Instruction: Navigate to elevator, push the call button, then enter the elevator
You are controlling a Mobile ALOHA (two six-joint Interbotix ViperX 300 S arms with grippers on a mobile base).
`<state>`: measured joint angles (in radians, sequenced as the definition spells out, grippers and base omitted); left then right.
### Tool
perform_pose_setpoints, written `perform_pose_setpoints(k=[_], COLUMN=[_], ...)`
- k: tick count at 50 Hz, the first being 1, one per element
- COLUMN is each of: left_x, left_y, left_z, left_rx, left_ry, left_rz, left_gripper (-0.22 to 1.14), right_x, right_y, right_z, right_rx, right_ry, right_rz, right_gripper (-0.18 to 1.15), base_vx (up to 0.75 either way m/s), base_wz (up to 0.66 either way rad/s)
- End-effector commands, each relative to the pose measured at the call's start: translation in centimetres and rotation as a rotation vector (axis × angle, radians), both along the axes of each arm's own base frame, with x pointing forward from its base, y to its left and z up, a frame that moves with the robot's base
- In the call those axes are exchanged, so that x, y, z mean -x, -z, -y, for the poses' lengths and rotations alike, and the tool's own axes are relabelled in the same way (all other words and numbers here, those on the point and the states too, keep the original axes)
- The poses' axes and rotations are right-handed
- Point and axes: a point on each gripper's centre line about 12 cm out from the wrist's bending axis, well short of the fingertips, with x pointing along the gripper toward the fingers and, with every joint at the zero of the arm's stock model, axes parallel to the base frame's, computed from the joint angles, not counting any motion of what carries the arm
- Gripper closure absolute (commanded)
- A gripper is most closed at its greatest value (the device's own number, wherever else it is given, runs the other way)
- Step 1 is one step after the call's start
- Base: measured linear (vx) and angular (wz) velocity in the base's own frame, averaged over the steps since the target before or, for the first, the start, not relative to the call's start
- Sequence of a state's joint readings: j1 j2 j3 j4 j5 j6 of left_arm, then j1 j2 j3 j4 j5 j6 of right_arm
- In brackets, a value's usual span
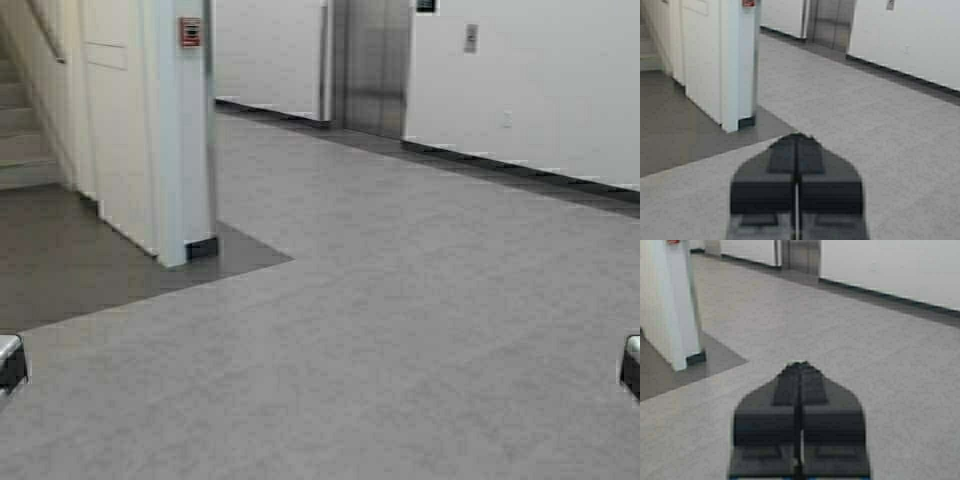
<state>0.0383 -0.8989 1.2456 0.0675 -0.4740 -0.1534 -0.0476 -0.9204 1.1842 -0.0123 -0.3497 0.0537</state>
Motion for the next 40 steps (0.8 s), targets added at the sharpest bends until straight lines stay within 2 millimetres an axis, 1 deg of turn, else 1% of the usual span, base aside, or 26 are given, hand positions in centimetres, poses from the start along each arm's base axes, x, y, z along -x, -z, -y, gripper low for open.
perform_pose_setpoints(k=[1, 8, 19, 27, 35, 40], left_x=[-0.01, -0.05, 0.05, -0.02, 0.03, -0.03], left_y=[-0.06, -0.24, -0.27, -0.78, -0.54, -0.39], left_z=[-0.02, -0.03, -0.01, -0.01, -0.02, -0.01], left_rx=[-0.002, 0.000, 0.001, 0.001, 0.002, 0.001], left_ry=[-0.001, -0.001, 0.000, 0.001, 0.000, 0.001], left_rz=[0.006, 0.011, 0.017, 0.035, 0.029, 0.023], left_gripper=[0.89, 0.88, 0.89, 0.88, 0.89, 0.88], right_x=[-0.26, -0.27, -0.21, -0.30, -0.28, -0.32], right_y=[-1.11, -1.34, -1.27, -1.31, -1.32, -0.97], right_z=[-0.03, -0.12, -0.49, -0.54, -0.55, -0.56], right_rx=[-0.010, -0.041, -0.005, -0.009, -0.010, -0.008], right_ry=[-0.004, -0.015, -0.042, -0.047, -0.048, -0.049], right_rz=[0.045, 0.058, 0.056, 0.056, 0.060, 0.049], right_gripper=[0.92, 0.92, 0.92, 0.92, 0.92, 0.92], base_vx=[0.71, 0.72, 0.73, 0.71, 0.71, 0.71], base_wz=[-0.18, -0.09, 0.00, -0.08, -0.18, -0.20])
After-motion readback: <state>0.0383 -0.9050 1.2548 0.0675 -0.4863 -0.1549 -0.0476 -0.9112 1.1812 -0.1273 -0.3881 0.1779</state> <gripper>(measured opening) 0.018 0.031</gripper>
